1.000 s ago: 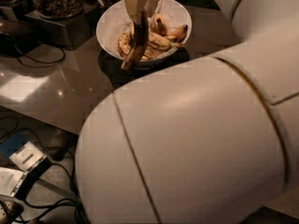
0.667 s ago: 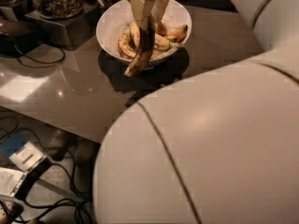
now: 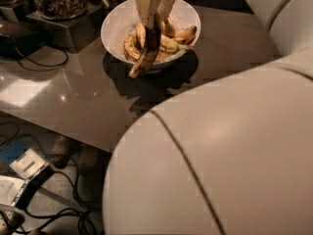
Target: Pick banana from white bowl
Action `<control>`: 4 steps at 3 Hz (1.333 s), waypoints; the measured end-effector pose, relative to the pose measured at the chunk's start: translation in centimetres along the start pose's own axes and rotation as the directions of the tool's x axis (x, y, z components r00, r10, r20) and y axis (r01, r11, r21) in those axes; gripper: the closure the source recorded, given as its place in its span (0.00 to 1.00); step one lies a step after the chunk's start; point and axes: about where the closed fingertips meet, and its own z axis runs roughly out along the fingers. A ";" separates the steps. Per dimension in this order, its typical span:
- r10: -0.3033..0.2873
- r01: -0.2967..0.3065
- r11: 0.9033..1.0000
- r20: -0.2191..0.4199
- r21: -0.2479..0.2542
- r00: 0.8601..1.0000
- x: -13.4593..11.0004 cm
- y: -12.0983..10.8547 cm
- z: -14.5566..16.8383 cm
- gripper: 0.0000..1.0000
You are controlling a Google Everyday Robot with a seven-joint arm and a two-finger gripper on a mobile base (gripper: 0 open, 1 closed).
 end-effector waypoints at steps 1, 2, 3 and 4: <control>-0.002 0.004 0.997 0.022 -0.080 1.000 2.5 1.6 0.2 1.00; -0.009 0.011 0.996 0.027 -0.091 1.000 2.5 2.4 0.2 1.00; -0.044 0.050 0.989 0.046 -0.137 0.998 2.7 4.1 0.3 1.00; -0.044 0.050 0.989 0.047 -0.137 0.998 2.7 4.1 0.3 1.00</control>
Offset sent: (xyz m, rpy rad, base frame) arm -0.0852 -0.0117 -0.0291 0.0465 0.1699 0.0510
